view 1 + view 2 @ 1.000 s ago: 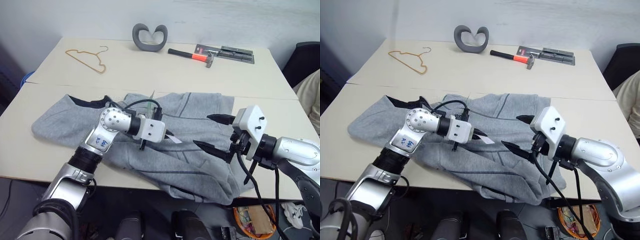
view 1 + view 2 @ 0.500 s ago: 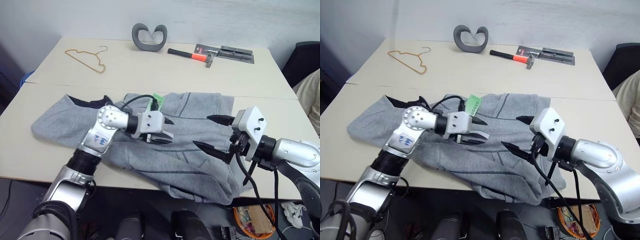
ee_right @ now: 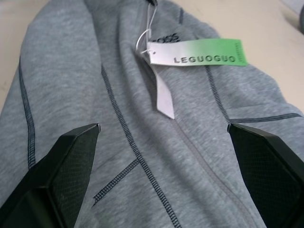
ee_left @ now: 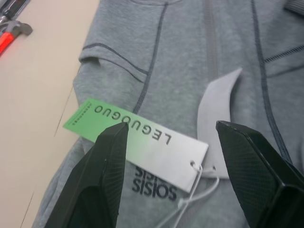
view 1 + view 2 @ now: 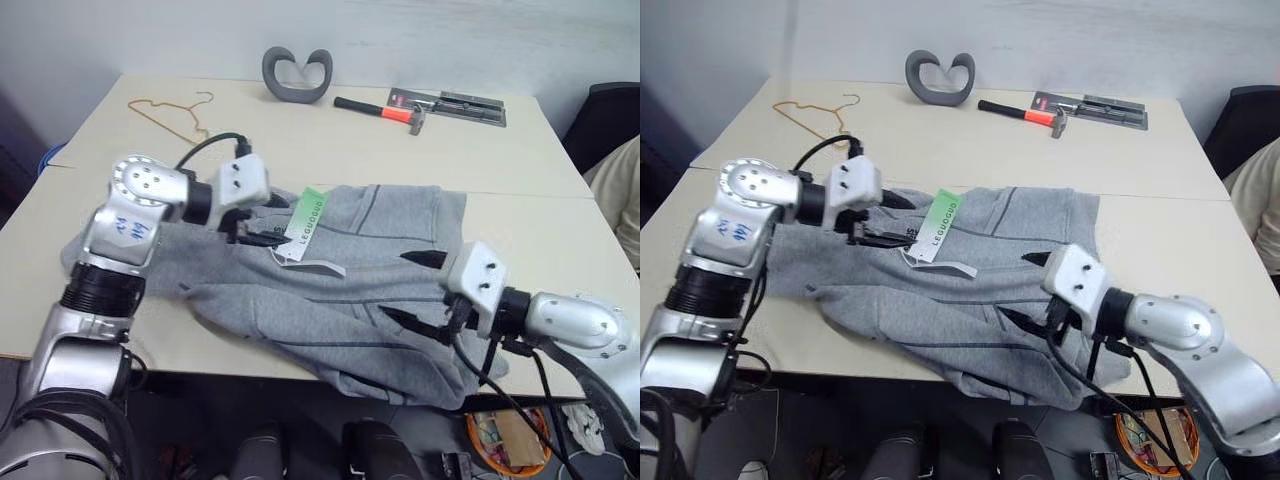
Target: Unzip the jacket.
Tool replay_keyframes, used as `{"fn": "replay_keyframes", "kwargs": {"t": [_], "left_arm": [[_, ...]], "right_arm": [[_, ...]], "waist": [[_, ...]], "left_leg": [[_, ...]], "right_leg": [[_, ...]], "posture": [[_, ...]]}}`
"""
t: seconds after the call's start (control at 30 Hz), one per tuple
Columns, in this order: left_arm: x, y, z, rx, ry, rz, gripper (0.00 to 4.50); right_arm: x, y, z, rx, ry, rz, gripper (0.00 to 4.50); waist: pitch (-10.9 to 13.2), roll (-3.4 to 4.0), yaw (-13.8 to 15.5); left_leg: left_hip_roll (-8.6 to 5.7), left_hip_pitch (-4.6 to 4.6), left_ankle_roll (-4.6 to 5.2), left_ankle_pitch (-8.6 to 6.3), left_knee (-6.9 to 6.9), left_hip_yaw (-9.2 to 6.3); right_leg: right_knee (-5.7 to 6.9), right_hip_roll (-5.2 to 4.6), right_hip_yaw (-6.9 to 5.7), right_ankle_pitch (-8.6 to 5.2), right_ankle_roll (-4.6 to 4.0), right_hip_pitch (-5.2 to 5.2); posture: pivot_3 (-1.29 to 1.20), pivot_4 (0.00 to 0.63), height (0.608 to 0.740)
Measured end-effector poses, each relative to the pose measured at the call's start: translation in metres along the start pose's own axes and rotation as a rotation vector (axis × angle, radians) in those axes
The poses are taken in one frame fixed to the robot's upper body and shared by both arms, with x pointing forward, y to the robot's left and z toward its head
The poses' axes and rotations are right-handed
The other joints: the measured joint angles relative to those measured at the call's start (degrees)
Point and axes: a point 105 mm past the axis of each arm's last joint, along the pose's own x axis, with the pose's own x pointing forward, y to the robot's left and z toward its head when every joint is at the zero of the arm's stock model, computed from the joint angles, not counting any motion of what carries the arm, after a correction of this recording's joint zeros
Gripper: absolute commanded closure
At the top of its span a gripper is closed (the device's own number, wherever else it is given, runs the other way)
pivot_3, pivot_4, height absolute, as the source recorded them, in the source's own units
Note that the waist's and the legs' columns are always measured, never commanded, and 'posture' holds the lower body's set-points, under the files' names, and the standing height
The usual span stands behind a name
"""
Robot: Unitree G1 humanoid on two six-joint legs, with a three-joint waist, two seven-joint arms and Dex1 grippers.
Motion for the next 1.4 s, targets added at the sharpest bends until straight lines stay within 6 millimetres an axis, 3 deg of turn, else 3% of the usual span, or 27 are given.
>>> {"fn": "replay_keyframes", "kwargs": {"t": [0.1,0.17,0.27,0.43,0.5,0.6,0.73,1.07,1.4], "left_arm": [[-0.030,0.007,-0.016,0.027,0.050,-0.045,1.40],[-0.040,0.011,-0.020,0.049,0.063,-0.065,1.40],[-0.038,0.012,-0.028,0.050,0.071,-0.093,1.40],[-0.019,0.011,-0.036,0.093,0.085,-0.134,1.40],[-0.016,0.011,-0.034,0.108,0.080,-0.139,1.40],[-0.014,0.011,-0.033,0.117,0.074,-0.141,1.35],[-0.008,0.011,-0.029,0.121,0.057,-0.142,1.35],[-0.010,0.009,-0.042,0.068,0.077,-0.146,1.35],[-0.027,0.012,-0.055,0.008,0.126,-0.133,1.35]], "right_arm": [[0.028,0.002,0.004,-0.035,-0.034,0.020,0.00],[0.046,0.001,0.003,-0.053,-0.039,0.027,0.00],[0.076,0.000,0.007,-0.080,-0.059,0.034,0.00],[0.115,-0.009,0.005,-0.220,-0.029,0.005,0.00],[0.121,-0.015,-0.001,-0.240,-0.011,-0.019,0.00],[0.128,-0.021,-0.006,-0.287,0.012,-0.030,0.58],[0.133,-0.024,-0.004,-0.344,0.010,-0.024,1.94],[0.147,-0.015,-0.004,-0.511,0.012,0.026,1.94],[0.178,-0.007,0.004,-0.663,-0.029,0.016,1.94]], "waist": [[0.0,0.00,-0.8],[0.0,0.00,-0.9],[0.0,0.00,-0.9],[0.0,-0.01,-0.9],[0.0,-0.01,-1.0],[0.0,-0.01,-1.1],[0.0,-0.01,-1.4],[0.0,-0.01,-1.4],[0.0,-0.01,-1.5]], "left_leg": [[-0.02,0.01,-0.02,0.01,0.02,0.01],[-0.03,0.00,-0.01,0.01,0.01,0.01],[-0.04,-0.05,-0.01,0.01,0.04,0.00],[-0.06,-0.17,0.04,-0.02,0.09,-0.01],[-0.05,-0.24,0.03,-0.02,0.08,-0.01],[-0.04,-0.23,0.02,-0.01,0.08,0.00],[-0.01,-0.19,-0.01,0.01,0.09,0.01],[-0.02,-0.19,-0.02,0.01,0.09,0.03],[-0.02,-0.17,-0.05,0.03,0.09,0.07]], "right_leg": [[0.05,0.01,-0.01,-0.01,-0.02,-0.03],[0.05,0.00,-0.03,-0.02,-0.03,-0.04],[0.05,-0.03,-0.06,-0.02,-0.03,-0.06],[0.26,-0.09,-0.11,-0.01,-0.01,-0.10],[0.27,-0.10,-0.11,-0.01,-0.01,-0.18],[0.32,-0.09,-0.10,-0.01,-0.01,-0.20],[0.43,-0.07,-0.08,-0.01,-0.01,-0.22],[0.46,-0.06,-0.08,-0.01,-0.01,-0.25],[0.52,-0.08,-0.12,-0.01,-0.01,-0.26]], "posture": [[0.00,0.150,0.740],[0.00,0.150,0.740],[0.00,0.150,0.740],[0.00,0.150,0.740],[0.00,0.150,0.740],[0.00,0.150,0.740],[0.00,0.150,0.740],[0.00,0.150,0.740],[0.00,0.150,0.740]]}}
